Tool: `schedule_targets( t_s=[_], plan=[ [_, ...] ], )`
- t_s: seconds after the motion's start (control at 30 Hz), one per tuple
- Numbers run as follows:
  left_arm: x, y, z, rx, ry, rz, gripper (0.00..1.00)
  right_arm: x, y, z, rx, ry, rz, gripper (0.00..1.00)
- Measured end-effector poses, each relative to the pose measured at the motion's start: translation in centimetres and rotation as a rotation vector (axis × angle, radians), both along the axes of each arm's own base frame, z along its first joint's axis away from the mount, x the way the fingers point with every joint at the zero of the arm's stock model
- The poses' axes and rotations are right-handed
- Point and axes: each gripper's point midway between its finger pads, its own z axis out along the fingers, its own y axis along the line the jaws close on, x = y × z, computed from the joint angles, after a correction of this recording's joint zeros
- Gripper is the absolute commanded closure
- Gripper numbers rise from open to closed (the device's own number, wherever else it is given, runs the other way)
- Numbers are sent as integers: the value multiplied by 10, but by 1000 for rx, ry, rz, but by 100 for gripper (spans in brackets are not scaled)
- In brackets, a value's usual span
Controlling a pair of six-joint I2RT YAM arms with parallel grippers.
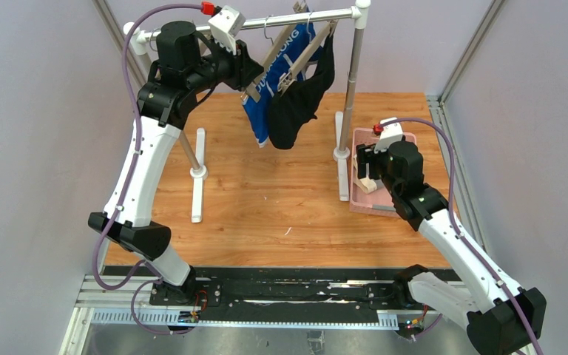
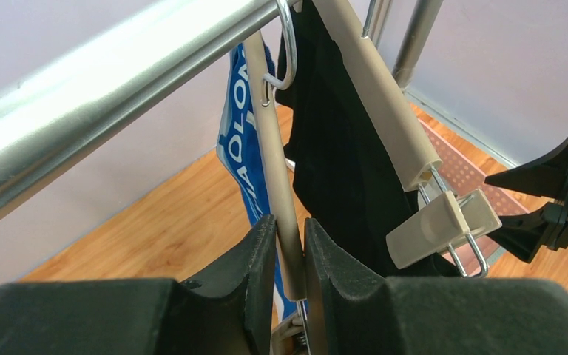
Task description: Remove the underwear clipped to the hanger
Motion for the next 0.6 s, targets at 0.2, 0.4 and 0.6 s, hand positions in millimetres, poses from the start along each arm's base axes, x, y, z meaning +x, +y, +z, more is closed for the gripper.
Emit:
schedule_targets(
  t_s=[0.2,0.4,0.6],
  plan=[
    [1,0,-2,6,1,3,74,0,1,0,-3,-1,5,27],
    [3,1,-2,8,1,14,74,0,1,0,-4,-1,6,27],
    [7,0,-8,12,13,17,82,0,1,0,-4,-4,6,27]
  ],
)
